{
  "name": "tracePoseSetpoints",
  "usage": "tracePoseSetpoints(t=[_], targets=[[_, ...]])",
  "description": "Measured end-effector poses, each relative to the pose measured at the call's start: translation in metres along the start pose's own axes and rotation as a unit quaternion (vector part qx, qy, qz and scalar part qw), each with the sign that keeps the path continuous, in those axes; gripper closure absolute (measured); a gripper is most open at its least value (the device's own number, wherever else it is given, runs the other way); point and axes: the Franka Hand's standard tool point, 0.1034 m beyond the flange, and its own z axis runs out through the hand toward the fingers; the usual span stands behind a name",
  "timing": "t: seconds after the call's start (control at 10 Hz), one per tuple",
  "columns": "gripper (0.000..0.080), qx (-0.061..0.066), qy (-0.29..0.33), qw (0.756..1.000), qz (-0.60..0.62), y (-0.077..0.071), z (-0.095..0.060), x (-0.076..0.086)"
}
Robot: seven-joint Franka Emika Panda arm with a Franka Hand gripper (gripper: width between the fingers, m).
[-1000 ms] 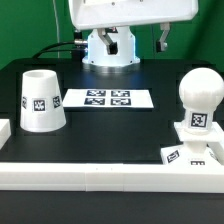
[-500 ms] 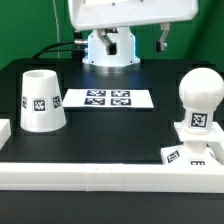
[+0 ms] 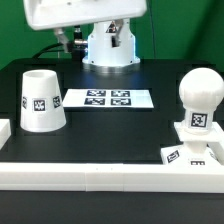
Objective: Assemble lamp
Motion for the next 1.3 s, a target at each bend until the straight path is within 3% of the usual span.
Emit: tracePoseSetpoints(t=[0.2,0.3,0.8,1.3], targets=[[0.0101,-0.003,-0.002,1.0,-0.014,0.022,0.003,0.001],[0.0101,-0.005,-0.003,1.0,-0.017,0.027,0.007,0.004],[0.0101,-0.007,-0.007,1.0,-0.019,0.027,0.012,0.007],[0.0101,-0.018,-0.018,0.999,-0.037,0.038,0.041,0.011]])
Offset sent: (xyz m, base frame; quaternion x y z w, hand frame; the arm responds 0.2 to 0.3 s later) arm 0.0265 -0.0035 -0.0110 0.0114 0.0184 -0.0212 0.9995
